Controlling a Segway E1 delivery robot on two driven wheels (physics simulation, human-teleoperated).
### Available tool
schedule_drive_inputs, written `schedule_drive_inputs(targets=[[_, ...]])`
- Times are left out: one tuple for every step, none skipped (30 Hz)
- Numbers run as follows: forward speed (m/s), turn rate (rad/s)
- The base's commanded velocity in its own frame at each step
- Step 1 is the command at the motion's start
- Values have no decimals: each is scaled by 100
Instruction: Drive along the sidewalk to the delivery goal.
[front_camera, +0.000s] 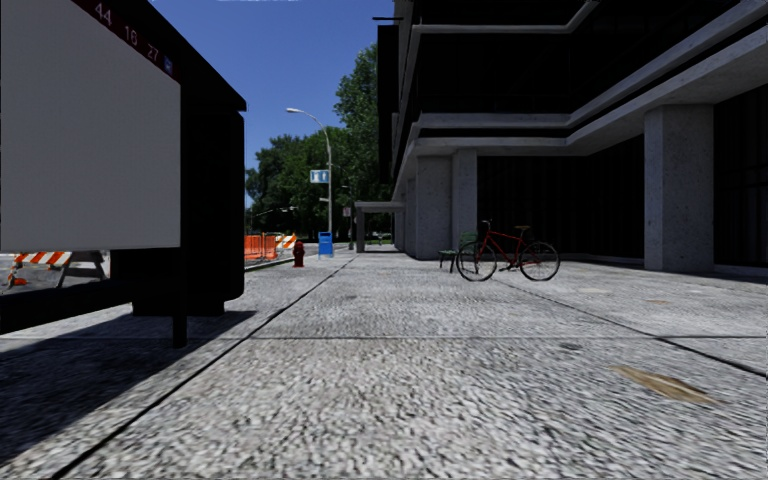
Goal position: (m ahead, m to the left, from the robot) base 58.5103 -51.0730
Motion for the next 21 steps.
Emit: schedule_drive_inputs(targets=[[200, 2], [200, 2], [200, 0], [200, 0], [200, 0], [200, 0], [200, 0], [200, 0], [200, 0], [200, 0], [200, 0], [200, 0], [200, 0], [200, 0], [200, 0], [200, 0], [200, 0], [200, 0], [200, 0], [200, 0], [200, 0]])
